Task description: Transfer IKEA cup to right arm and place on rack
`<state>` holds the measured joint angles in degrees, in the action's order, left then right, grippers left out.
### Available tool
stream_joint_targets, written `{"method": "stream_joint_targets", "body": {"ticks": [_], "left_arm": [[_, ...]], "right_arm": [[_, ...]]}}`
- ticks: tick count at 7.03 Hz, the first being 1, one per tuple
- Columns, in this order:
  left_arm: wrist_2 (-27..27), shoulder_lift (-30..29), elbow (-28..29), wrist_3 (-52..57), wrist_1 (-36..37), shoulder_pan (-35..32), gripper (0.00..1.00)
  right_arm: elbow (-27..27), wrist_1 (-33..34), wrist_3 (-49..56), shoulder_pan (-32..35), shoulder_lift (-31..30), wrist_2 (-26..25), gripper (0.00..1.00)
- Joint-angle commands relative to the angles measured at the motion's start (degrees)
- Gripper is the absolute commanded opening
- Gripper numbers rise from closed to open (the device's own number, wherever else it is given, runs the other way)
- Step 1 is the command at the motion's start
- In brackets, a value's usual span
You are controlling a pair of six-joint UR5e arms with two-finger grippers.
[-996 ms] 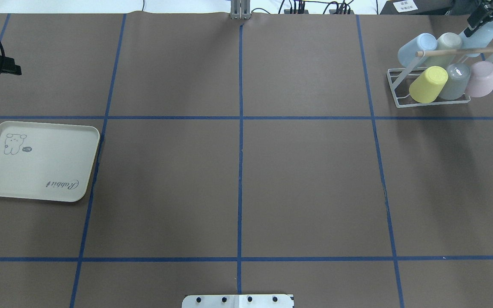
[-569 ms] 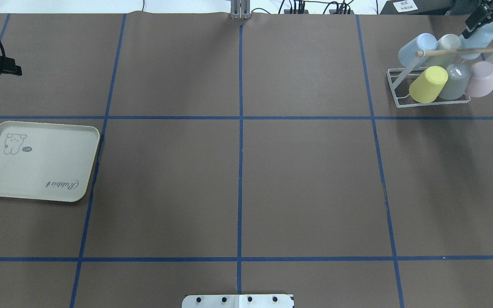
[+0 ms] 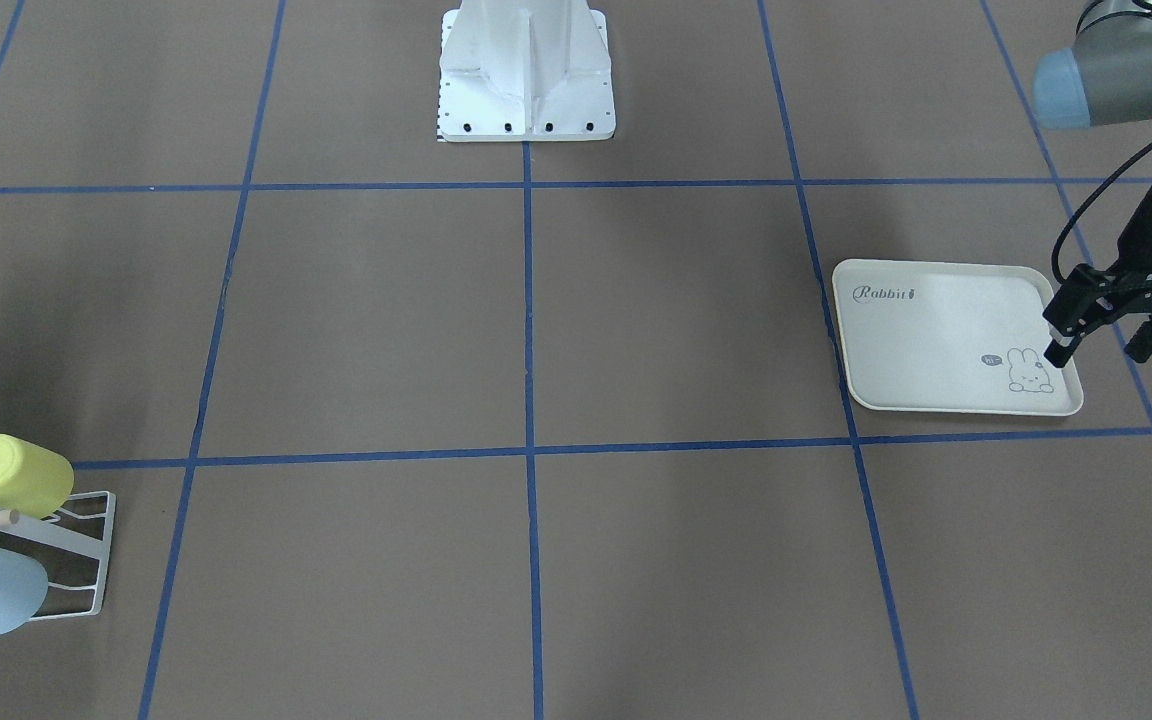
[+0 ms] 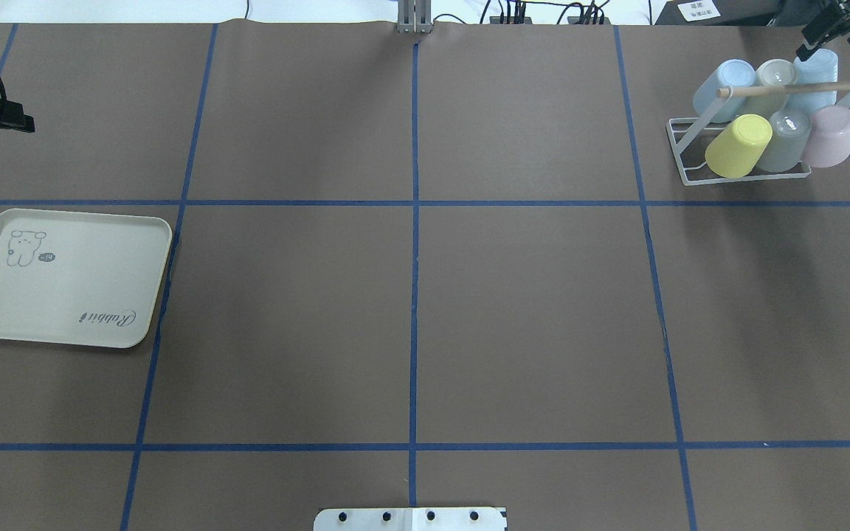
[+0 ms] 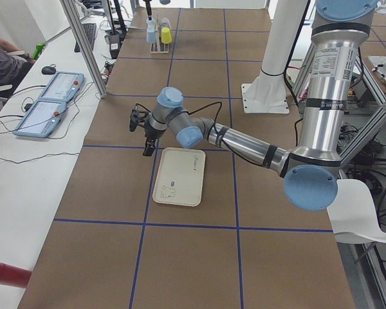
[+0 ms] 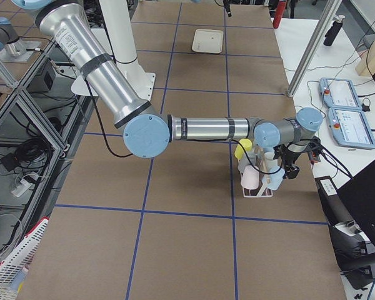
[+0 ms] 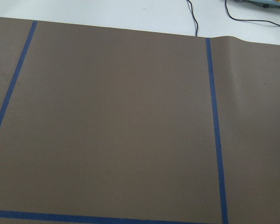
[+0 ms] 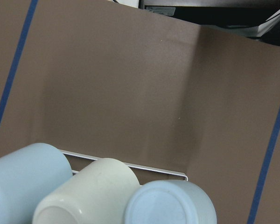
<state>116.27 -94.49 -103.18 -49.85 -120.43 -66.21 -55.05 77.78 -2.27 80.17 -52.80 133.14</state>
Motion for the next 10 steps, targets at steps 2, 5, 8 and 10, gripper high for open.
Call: {"method": "stream_joint_targets", "body": {"ticks": [2,5,8,10], "left_arm": [[6.23,5.35,-0.09,14.83,2.89,-6.19,1.0],[9.86,5.19,-0.18,35.29,23.24,-15.07,1.0],[19.49,5.01,0.34,38.78,32.7,-19.39,1.0],[19.96,6.33,0.35,38.78,32.71,-19.49,1.0]], "right_arm": [[-10.63,6.89,-0.11,5.15,-3.42,2.81,0.99],[-22.27,7.73,-0.46,9.21,-16.16,6.68,0.99],[-28.53,11.92,-0.2,9.05,-22.0,6.18,0.99],[-35.26,18.86,0.76,6.15,-24.26,1.62,0.99]]}}
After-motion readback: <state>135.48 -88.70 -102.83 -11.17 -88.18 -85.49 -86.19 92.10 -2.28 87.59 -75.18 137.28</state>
